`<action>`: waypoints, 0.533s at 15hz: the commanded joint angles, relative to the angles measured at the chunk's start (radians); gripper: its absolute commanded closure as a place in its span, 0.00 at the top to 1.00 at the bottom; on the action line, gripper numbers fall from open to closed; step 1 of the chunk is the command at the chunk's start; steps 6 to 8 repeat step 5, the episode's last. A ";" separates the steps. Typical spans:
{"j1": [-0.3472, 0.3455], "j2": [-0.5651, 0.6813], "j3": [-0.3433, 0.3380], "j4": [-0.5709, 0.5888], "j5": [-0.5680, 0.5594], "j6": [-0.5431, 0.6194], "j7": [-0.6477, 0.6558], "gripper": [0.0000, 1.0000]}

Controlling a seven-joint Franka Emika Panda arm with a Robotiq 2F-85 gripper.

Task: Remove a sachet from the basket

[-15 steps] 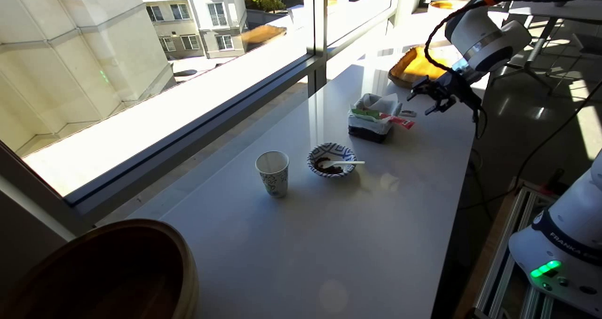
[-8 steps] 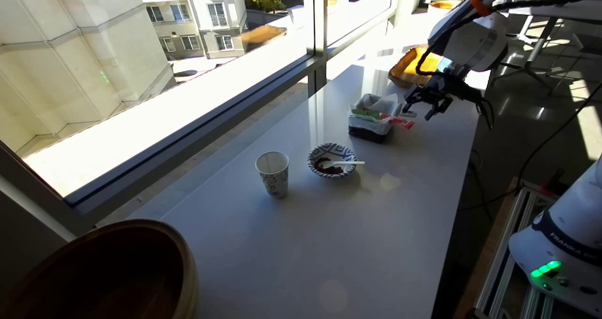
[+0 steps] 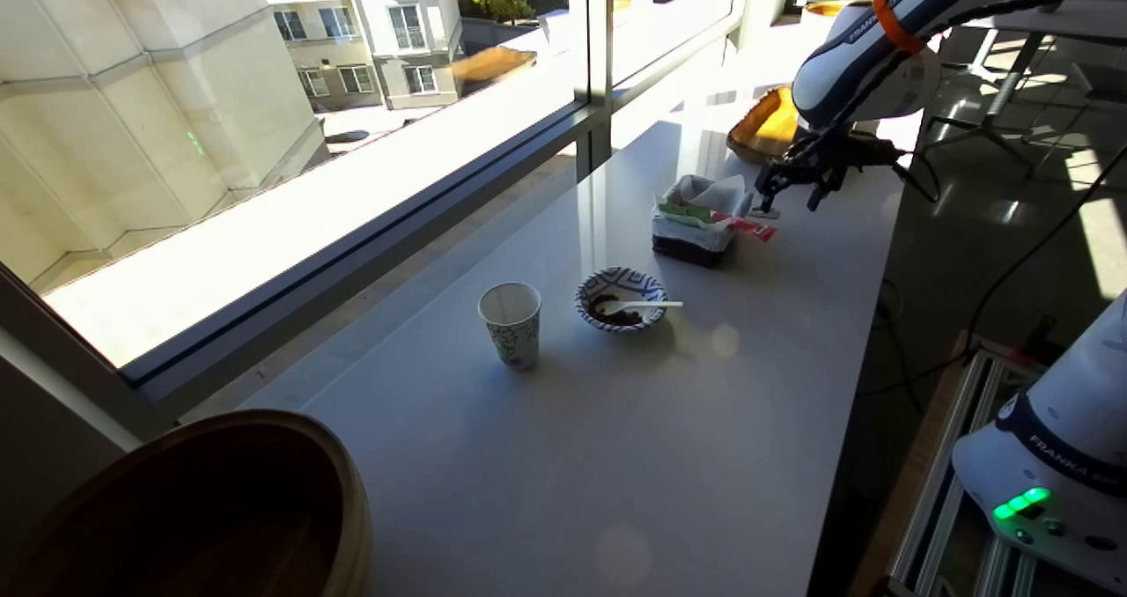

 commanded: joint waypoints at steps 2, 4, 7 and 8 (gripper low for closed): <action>-0.005 -0.001 -0.002 0.017 -0.032 -0.018 0.017 1.00; -0.003 -0.001 -0.004 0.018 -0.036 -0.020 0.018 1.00; -0.003 -0.001 -0.004 0.018 -0.037 -0.020 0.018 1.00; -0.003 -0.001 -0.004 0.018 -0.037 -0.020 0.018 1.00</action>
